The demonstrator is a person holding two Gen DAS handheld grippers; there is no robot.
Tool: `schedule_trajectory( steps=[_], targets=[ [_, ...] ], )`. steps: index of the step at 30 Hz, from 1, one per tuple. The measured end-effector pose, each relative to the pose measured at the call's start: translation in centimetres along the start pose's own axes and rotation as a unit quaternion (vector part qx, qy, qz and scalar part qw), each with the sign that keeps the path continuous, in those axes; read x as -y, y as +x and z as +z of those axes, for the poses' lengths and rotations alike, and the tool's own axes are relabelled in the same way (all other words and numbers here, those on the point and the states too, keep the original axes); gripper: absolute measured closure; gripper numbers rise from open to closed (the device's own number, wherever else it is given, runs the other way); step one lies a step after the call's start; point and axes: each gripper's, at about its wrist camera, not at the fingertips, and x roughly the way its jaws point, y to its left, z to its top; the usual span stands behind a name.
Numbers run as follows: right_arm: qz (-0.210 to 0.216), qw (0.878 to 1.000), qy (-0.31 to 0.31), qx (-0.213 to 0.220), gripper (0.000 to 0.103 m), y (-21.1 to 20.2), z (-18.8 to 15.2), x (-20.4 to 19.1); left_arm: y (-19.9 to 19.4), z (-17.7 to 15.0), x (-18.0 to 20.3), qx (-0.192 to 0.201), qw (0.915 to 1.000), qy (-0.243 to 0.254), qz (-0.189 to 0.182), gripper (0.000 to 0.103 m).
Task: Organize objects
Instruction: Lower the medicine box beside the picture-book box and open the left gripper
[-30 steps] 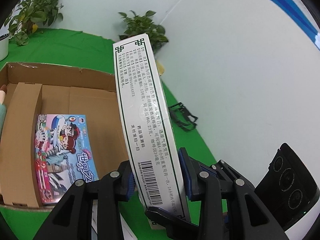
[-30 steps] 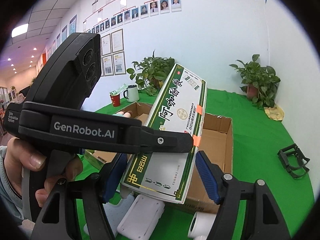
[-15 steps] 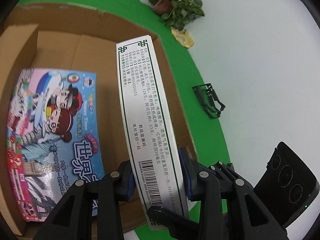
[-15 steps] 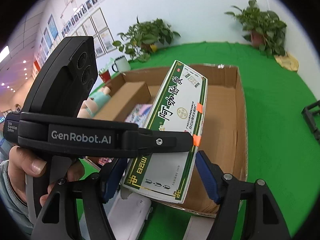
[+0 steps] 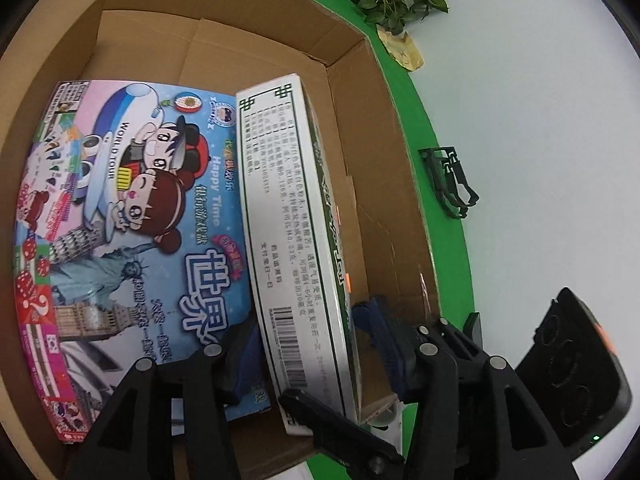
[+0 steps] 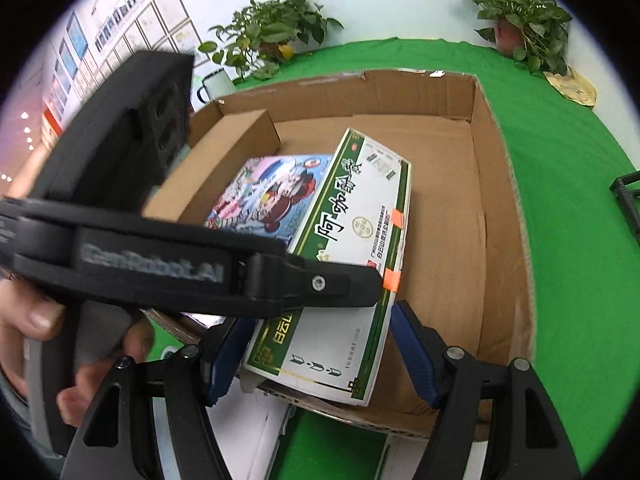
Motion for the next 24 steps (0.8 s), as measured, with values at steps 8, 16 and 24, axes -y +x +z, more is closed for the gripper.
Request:
schedule_trajectory(
  steps=[8, 16, 24],
  targets=[
    [0.007, 1.0, 0.007, -0.005, 0.033, -0.2, 0.2, 0.3, -4.1, -2.8, 0.1, 0.042, 0.9988, 0.016, 0.019, 0.048],
    [0.0, 1.0, 0.013, -0.013, 0.033, 0.4, 1.1, 1.2, -5.5, -3.5, -2.8, 0.07, 0.9965, 0.026, 0.037, 0.048],
    [-0.05, 0.998, -0.013, -0.047, 0.031, 0.9, 0.7, -0.3, -4.6, -3.8, -2.9, 0.082, 0.9947, 0.04, 0.047, 0.048]
  ],
)
